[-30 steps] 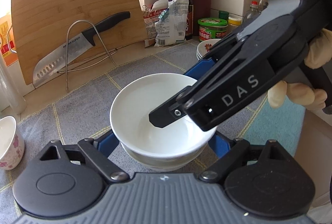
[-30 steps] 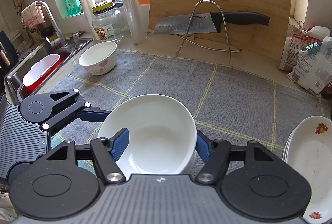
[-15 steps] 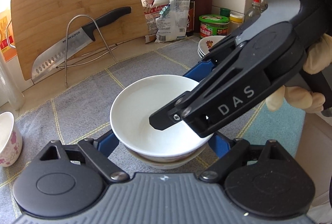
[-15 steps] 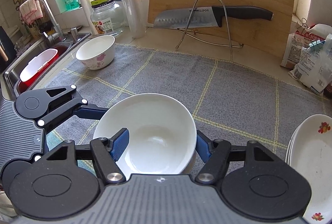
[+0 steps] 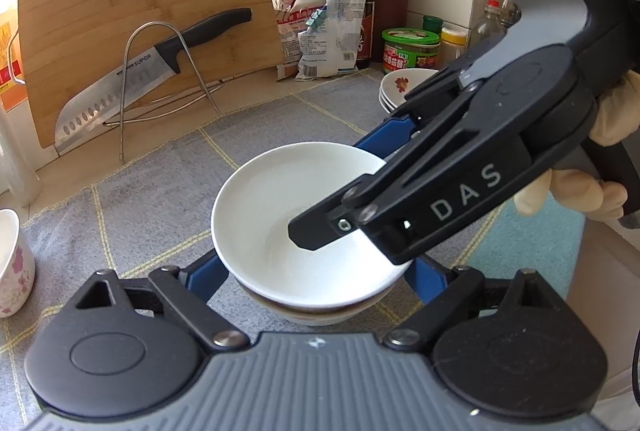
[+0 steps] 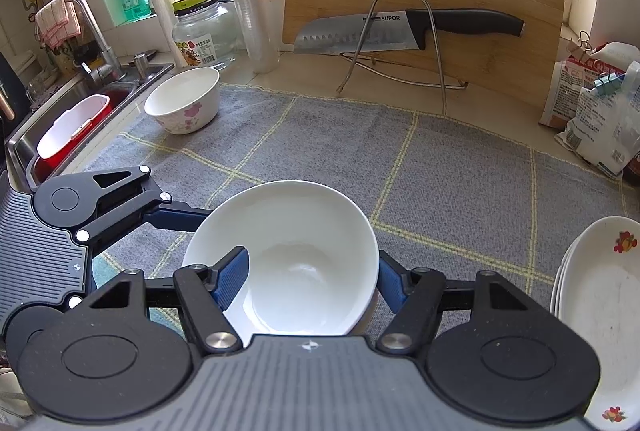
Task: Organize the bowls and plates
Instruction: 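Lower the held bowl into the placed bowl and open the right gripper, then withdraw the right gripper from the bowl stack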
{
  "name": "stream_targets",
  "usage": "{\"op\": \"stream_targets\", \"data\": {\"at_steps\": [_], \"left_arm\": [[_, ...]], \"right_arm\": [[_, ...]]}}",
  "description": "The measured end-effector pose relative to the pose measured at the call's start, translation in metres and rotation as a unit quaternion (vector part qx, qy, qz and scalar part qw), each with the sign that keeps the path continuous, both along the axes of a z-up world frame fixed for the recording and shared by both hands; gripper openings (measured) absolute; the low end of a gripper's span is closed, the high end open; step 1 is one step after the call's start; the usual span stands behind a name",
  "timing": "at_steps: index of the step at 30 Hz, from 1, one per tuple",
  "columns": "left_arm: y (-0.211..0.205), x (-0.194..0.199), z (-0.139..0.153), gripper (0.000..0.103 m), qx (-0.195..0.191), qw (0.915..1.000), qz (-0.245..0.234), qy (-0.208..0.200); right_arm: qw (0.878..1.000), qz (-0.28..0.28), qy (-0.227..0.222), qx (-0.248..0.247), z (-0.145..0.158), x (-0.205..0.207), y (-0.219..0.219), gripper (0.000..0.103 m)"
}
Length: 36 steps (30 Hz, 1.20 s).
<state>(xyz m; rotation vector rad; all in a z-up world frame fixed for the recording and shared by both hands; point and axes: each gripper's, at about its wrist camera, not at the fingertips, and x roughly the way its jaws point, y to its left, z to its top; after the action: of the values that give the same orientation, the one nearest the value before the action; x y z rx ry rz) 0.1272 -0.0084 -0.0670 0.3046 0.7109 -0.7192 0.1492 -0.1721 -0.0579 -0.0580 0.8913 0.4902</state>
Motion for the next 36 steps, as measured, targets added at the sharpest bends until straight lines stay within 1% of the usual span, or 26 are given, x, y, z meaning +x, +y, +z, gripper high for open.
{"op": "stream_targets", "data": {"at_steps": [4,8,10,12,17,23,28,33,36], "left_arm": [[0.000,0.001,-0.001,0.096,0.000,1.0000,-0.002,0.000],[0.001,-0.002,0.000,0.096,0.008,0.9999,-0.004,-0.009],[0.004,-0.004,0.002,0.097,0.006,0.9999,-0.005,-0.009],[0.007,-0.006,0.004,0.097,0.002,1.0000,-0.003,-0.006],[0.019,-0.011,0.011,0.097,-0.007,0.9999,0.008,-0.011],[0.031,-0.014,0.013,0.097,-0.018,0.9990,0.037,-0.014],[0.040,-0.018,0.017,0.097,-0.028,0.9977,0.058,-0.022],[0.048,-0.019,0.017,0.097,-0.034,0.9932,0.110,-0.019],[0.057,-0.023,0.018,0.097,-0.027,0.9881,0.151,-0.009]], "right_arm": [[1.000,-0.001,0.001,-0.003,-0.002,0.000,0.000,0.075],[1.000,0.002,-0.004,0.008,0.002,-0.003,-0.001,0.085],[1.000,0.005,-0.013,0.002,0.006,-0.006,0.000,0.090],[1.000,0.004,-0.021,0.000,0.008,-0.008,0.000,0.097],[0.999,0.001,-0.033,-0.003,0.012,-0.012,0.001,0.103],[0.999,-0.013,-0.046,-0.015,0.011,-0.018,0.006,0.103],[0.998,-0.012,-0.056,-0.019,0.015,-0.021,0.007,0.103],[0.995,-0.019,-0.093,-0.041,0.023,-0.026,0.010,0.103],[0.994,-0.008,-0.104,-0.030,0.026,-0.026,0.012,0.103]]}}
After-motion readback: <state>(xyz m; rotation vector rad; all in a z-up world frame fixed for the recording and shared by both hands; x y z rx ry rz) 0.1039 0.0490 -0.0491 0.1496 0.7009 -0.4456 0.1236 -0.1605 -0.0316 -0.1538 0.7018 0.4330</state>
